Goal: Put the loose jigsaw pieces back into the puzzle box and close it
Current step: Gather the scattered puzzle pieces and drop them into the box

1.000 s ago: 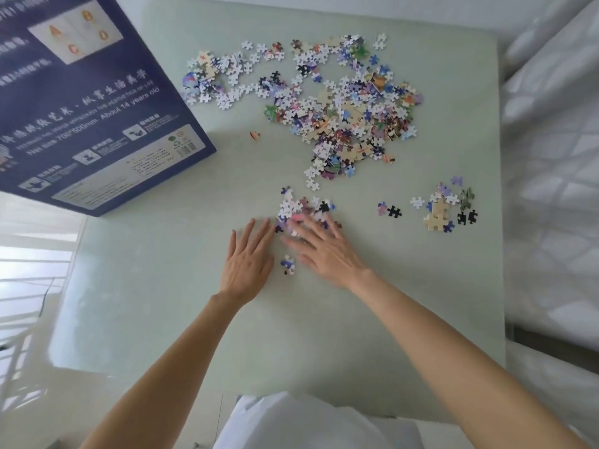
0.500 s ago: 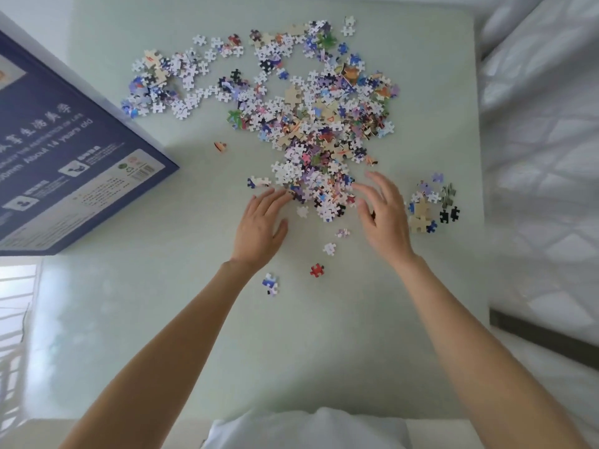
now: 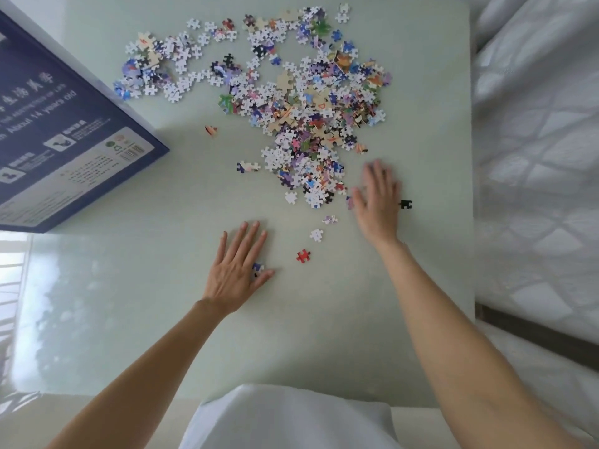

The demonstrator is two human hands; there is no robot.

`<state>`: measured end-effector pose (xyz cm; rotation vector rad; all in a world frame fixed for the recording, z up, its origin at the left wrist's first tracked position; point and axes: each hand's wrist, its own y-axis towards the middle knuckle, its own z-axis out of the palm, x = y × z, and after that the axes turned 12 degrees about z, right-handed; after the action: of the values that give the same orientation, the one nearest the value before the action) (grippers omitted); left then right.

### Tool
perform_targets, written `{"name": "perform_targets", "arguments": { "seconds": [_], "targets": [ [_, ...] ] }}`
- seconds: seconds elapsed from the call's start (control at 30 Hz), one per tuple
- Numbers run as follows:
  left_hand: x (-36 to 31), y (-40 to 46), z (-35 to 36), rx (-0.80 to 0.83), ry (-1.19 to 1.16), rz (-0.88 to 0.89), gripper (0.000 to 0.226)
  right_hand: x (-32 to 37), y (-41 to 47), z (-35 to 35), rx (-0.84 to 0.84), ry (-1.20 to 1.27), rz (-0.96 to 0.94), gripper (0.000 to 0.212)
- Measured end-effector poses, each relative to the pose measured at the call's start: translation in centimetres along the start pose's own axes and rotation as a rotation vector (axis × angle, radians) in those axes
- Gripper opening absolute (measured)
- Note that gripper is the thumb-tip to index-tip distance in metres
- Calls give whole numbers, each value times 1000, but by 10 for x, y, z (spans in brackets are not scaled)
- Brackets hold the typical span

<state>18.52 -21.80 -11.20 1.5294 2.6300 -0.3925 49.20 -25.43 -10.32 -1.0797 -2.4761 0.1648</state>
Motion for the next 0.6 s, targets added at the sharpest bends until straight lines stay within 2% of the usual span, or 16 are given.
{"name": "perform_targets", "arguments": {
  "seconds": [0.13, 0.23, 0.3, 0.33, 0.4, 0.5, 0.6],
  "targets": [
    [-1, 10, -5, -50, -19, -10, 55, 40, -34, 22, 163, 96, -236, 58],
    [3, 45, -17, -83, -34, -40, 53, 51, -46, 23, 269, 244, -355, 51],
    [10, 71, -26, -84, -32, -71, 55, 52, -41, 14, 260, 318, -364, 42],
    [12, 84, -30, -80, -35, -86, 56, 51, -35, 8, 204, 321, -358, 40],
    [14, 103, -34, -75, -40, -115, 59, 39, -23, -3, 27, 269, -307, 37],
    [11, 118, -40, -98, -101, -165, 60, 6, -11, -11, -184, 185, -58, 40],
    [10, 118, -43, -177, -218, -249, 57, -13, -16, -1, -160, 195, 239, 58]
  ]
}}
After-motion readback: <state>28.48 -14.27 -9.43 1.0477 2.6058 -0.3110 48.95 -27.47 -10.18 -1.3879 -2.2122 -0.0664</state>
